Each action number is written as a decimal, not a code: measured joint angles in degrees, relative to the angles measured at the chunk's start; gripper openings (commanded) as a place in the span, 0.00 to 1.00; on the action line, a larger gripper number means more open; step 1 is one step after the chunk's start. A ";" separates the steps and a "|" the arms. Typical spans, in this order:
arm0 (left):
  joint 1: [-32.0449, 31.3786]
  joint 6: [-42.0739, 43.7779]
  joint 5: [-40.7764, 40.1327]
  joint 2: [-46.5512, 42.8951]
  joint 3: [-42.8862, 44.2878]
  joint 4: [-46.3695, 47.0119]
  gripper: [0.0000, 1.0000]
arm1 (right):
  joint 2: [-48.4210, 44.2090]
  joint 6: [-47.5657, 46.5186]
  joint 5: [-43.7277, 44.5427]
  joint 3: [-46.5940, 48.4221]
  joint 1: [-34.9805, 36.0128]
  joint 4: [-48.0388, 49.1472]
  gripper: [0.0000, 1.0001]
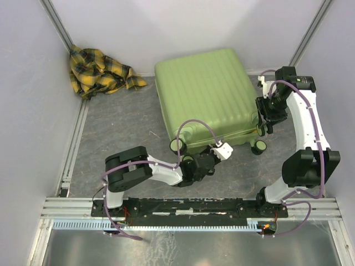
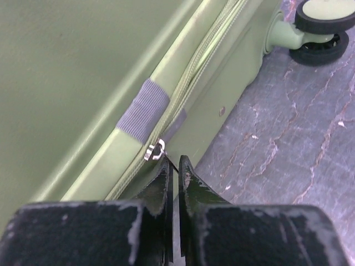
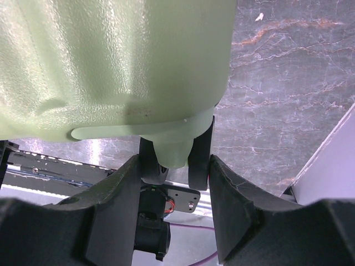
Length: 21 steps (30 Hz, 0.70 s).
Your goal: Pack the luggage
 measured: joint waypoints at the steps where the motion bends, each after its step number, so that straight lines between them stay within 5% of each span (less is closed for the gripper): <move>1: 0.31 0.00 0.44 0.79 0.92 0.09 0.03 | 0.00 0.00 0.00 0.00 0.00 0.00 0.02; 21: 3.37 0.00 13.94 13.46 17.53 3.85 0.03 | -2.69 -0.44 -2.03 3.98 -0.04 -2.21 0.02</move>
